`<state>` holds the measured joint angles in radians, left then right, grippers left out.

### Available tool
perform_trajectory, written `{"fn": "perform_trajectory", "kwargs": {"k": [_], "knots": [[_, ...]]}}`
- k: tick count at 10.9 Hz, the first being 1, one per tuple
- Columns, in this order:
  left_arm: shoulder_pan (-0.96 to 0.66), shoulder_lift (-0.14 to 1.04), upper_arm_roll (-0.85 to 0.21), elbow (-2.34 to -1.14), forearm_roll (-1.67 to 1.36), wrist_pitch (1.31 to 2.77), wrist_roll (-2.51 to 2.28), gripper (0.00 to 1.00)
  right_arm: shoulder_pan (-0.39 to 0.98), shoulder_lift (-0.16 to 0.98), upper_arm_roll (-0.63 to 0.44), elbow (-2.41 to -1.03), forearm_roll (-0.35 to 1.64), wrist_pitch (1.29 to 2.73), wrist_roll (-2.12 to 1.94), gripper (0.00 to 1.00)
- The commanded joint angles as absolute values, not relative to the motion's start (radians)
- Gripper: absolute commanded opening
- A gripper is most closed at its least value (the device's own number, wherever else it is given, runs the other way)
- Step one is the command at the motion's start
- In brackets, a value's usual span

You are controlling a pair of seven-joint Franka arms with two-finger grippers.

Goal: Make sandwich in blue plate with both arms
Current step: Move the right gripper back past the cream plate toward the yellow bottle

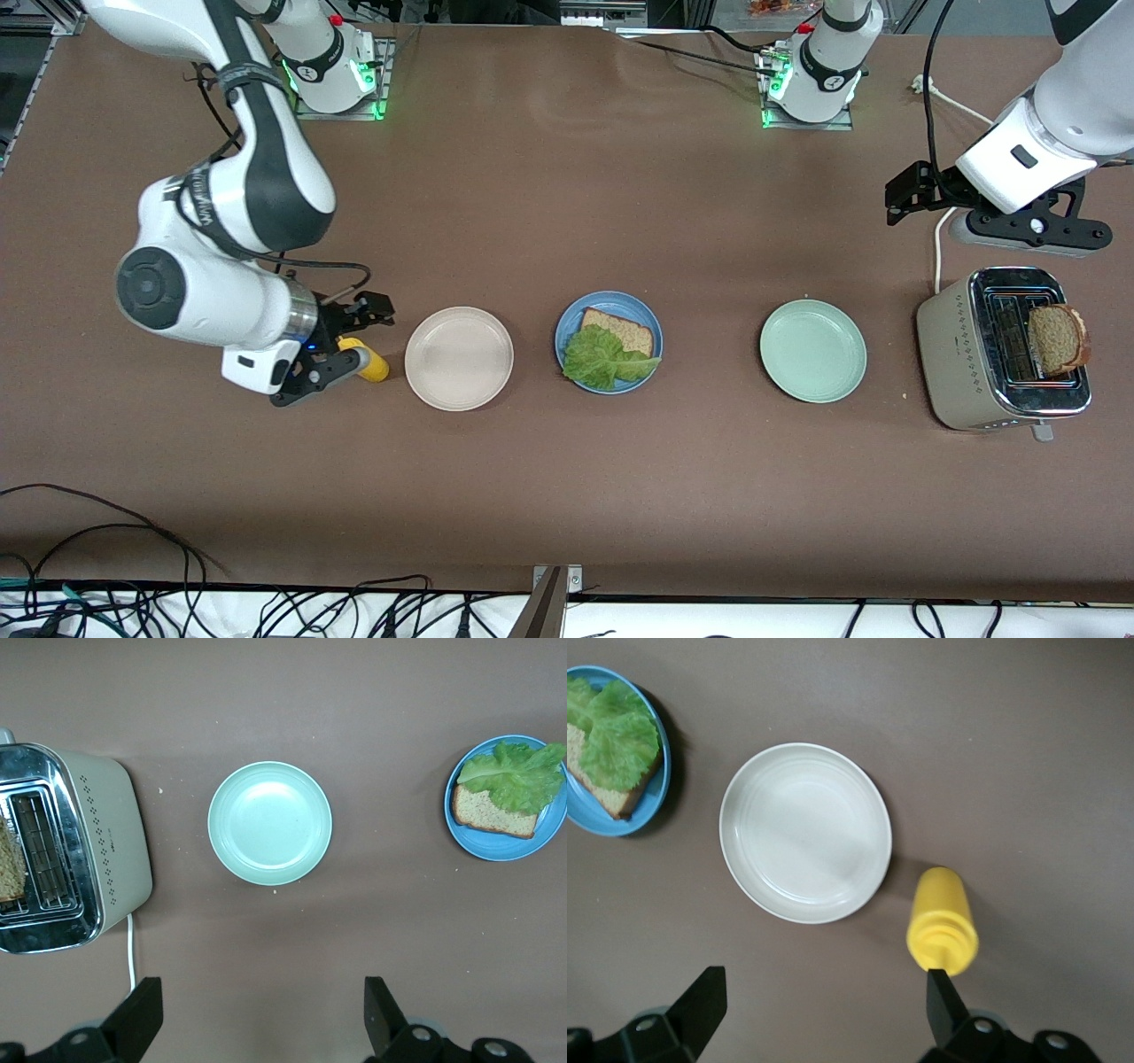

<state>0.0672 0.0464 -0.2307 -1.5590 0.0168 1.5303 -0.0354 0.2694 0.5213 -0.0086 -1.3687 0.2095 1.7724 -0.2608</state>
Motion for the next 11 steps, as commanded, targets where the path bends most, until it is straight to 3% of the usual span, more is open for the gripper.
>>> {"fn": "perform_trajectory", "kwargs": {"k": [1,6,11], "knots": [[0.067,0.041,-0.23,-1.545,-0.003,1.514,-0.043,1.0,0.157,0.457,0.067,-1.433,0.189,1.74,-0.47,1.0],[0.067,0.041,-0.23,-1.546,-0.003,1.514,-0.043,1.0,-0.029,0.446,0.144,-1.442,0.213,1.661,-0.915,1.0],[0.067,0.041,-0.23,-1.545,-0.003,1.514,-0.041,1.0,-0.178,0.524,0.156,-1.434,0.339,1.638,-1.404,1.0]]}}
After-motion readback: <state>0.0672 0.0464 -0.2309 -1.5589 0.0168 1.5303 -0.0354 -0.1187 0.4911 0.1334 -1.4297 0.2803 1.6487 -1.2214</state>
